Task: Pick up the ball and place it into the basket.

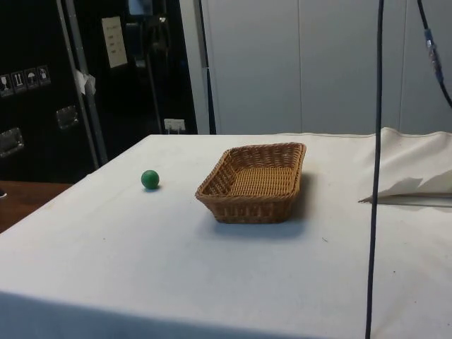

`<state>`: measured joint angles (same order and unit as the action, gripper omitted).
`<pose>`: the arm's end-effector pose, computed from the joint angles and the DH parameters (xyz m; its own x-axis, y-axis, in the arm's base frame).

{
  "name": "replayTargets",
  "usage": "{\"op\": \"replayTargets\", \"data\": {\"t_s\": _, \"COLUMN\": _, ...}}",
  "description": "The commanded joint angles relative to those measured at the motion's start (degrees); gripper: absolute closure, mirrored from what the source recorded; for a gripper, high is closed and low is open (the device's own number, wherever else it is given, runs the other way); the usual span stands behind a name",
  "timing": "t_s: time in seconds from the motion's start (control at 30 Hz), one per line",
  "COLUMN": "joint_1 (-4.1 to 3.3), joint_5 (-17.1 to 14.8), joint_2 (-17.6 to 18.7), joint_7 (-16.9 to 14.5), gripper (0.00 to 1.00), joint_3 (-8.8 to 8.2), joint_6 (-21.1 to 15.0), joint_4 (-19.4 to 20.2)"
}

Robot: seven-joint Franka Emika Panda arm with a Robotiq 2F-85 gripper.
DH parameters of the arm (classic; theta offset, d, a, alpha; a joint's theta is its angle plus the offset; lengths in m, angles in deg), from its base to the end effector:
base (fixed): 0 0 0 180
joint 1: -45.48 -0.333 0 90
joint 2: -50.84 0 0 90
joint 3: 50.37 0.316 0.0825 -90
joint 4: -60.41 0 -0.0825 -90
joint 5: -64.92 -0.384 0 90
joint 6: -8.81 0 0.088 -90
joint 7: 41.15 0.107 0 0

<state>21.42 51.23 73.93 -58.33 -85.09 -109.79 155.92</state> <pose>0.6584 -0.0666 0.4131 0.9960 0.0540 0.0718 0.0519 -0.9982 0.0302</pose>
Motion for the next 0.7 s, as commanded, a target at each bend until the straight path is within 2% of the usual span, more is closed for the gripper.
{"op": "replayTargets", "data": {"t_s": 0.0, "joint_1": 0.23, "joint_5": -0.7, "joint_2": 0.3, "joint_7": -0.4, "gripper": 0.00, "joint_3": 0.23, "joint_6": -1.1, "joint_4": 0.4}}
{"op": "replayTargets", "data": {"t_s": 0.03, "joint_1": 0.29, "joint_5": -1.3, "joint_2": 0.7, "joint_7": -0.6, "gripper": 0.00, "joint_3": 0.23, "joint_6": -2.0, "joint_4": 0.9}}
{"op": "replayTargets", "data": {"t_s": 0.07, "joint_1": 0.00, "joint_5": -0.6, "joint_2": 0.5, "joint_7": -0.2, "gripper": 0.00, "joint_3": -0.06, "joint_6": -1.0, "joint_4": 0.5}}
{"op": "replayTargets", "data": {"t_s": 0.1, "joint_1": 0.29, "joint_5": -1.7, "joint_2": 1.0, "joint_7": -0.7, "gripper": 0.00, "joint_3": 0.23, "joint_6": -2.4, "joint_4": 1.1}}
{"op": "replayTargets", "data": {"t_s": 0.37, "joint_1": 0.40, "joint_5": -5.4, "joint_2": 3.7, "joint_7": -2.1, "gripper": 0.00, "joint_3": 0.29, "joint_6": -5.2, "joint_4": 1.9}}
{"op": "replayTargets", "data": {"t_s": 0.4, "joint_1": 0.00, "joint_5": -4.6, "joint_2": 3.4, "joint_7": -1.7, "gripper": 0.00, "joint_3": -0.17, "joint_6": -4.6, "joint_4": 1.9}}
{"op": "replayTargets", "data": {"t_s": 0.43, "joint_1": 0.40, "joint_5": -5.8, "joint_2": 4.0, "joint_7": -2.3, "gripper": 0.00, "joint_3": 0.23, "joint_6": -5.4, "joint_4": 1.9}}
{"op": "replayTargets", "data": {"t_s": 0.67, "joint_1": 0.46, "joint_5": -9.1, "joint_2": 6.8, "joint_7": -3.9, "gripper": 0.00, "joint_3": 0.29, "joint_6": -7.9, "joint_4": 1.7}}
